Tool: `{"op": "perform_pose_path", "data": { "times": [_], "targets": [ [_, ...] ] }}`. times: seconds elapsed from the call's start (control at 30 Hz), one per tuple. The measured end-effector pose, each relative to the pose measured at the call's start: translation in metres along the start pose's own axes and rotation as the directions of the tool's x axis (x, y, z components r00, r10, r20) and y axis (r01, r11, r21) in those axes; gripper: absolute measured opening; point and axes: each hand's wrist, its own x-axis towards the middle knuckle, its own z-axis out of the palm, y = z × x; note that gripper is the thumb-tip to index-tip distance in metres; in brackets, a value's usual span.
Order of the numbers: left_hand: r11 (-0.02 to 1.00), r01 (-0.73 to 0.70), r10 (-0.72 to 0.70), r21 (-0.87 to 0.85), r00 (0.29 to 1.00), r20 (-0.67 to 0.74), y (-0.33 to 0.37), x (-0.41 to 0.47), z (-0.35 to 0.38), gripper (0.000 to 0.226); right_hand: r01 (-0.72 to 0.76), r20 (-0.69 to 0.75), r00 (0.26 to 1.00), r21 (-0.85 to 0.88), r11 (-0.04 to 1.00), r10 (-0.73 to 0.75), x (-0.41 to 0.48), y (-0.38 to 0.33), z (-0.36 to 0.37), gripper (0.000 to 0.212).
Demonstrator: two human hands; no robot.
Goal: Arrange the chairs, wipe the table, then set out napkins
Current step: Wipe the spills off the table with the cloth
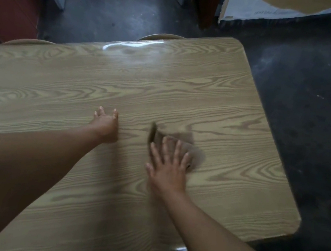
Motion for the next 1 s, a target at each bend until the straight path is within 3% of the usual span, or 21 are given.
{"op": "perform_pose_path", "data": {
  "times": [0.1,0.2,0.27,0.3,0.37,0.43,0.47,0.53,0.6,0.67,0.73,0.77,0.83,0.9,0.93,1.0],
  "targets": [
    [1.000,-0.006,0.006,0.024,1.000,-0.003,-0.004,0.000,-0.006,0.079,0.390,0.158,0.914,-0.100,0.915,-0.373,-0.008,-0.012,0.008,0.059],
    [0.997,-0.049,0.054,0.065,0.995,-0.078,-0.008,0.000,-0.014,0.058,0.454,0.160,0.889,-0.176,0.874,-0.429,0.023,0.030,-0.009,0.056],
    [0.994,-0.065,0.078,0.093,0.986,-0.147,-0.011,-0.001,-0.021,0.042,0.279,0.052,0.960,-0.173,0.944,-0.274,0.056,0.063,-0.029,0.060],
    [0.994,-0.062,0.077,0.090,0.981,-0.180,-0.013,-0.001,-0.025,0.039,0.106,0.016,0.994,-0.123,0.987,-0.104,0.076,0.074,-0.042,0.058],
    [0.997,-0.051,0.060,0.049,0.976,-0.212,-0.016,0.001,-0.029,0.039,-0.280,0.022,0.960,0.074,0.957,0.279,0.107,0.078,-0.066,0.054],
    [0.999,-0.030,0.026,-0.012,0.966,-0.258,-0.025,0.004,-0.032,0.038,-0.397,0.041,0.917,0.177,0.901,0.396,0.127,0.045,-0.075,0.056],
    [0.999,-0.032,0.021,-0.034,0.956,-0.291,-0.027,0.005,-0.033,0.038,-0.348,0.043,0.937,0.157,0.924,0.346,0.129,0.019,-0.071,0.058],
    [0.998,-0.038,0.017,-0.053,0.936,-0.352,-0.037,0.007,-0.035,0.036,0.021,0.055,0.998,0.046,0.999,-0.024,0.117,-0.036,-0.048,0.063],
    [0.998,-0.028,0.002,-0.063,0.924,-0.383,-0.048,0.007,-0.035,0.035,0.422,0.075,0.907,-0.123,0.898,-0.415,0.099,-0.063,-0.027,0.067],
    [0.997,-0.028,-0.004,-0.076,0.921,-0.390,-0.064,0.010,-0.032,0.036,0.558,0.116,0.830,-0.170,0.813,-0.545,0.105,-0.057,-0.026,0.056],
    [0.992,-0.035,-0.015,-0.120,0.919,-0.394,-0.083,0.013,-0.027,0.037,0.491,0.074,0.871,-0.183,0.852,-0.486,0.126,-0.046,-0.036,0.052],
    [0.987,-0.040,-0.026,-0.157,0.918,-0.397,-0.094,0.014,-0.023,0.038,0.387,0.004,0.920,-0.171,0.906,-0.393,0.138,-0.046,-0.045,0.051],
    [0.972,-0.063,-0.036,-0.225,0.911,-0.410,-0.121,0.017,-0.015,0.038,0.033,-0.060,0.998,-0.046,0.998,-0.036,0.170,-0.061,-0.057,0.053],
    [0.955,-0.088,-0.039,-0.283,0.909,-0.415,-0.150,0.019,-0.007,0.036,-0.225,0.002,0.974,0.115,0.968,0.226,0.198,-0.096,-0.071,0.054],
    [0.946,-0.096,-0.042,-0.308,0.909,-0.414,-0.165,0.018,-0.003,0.035,-0.250,0.038,0.968,0.143,0.958,0.247,0.205,-0.119,-0.073,0.054],
    [0.926,-0.106,-0.056,-0.363,0.911,-0.408,-0.193,0.015,0.005,0.033,-0.168,0.076,0.984,0.090,0.982,0.161,0.204,-0.165,-0.066,0.053]
  ]
}}
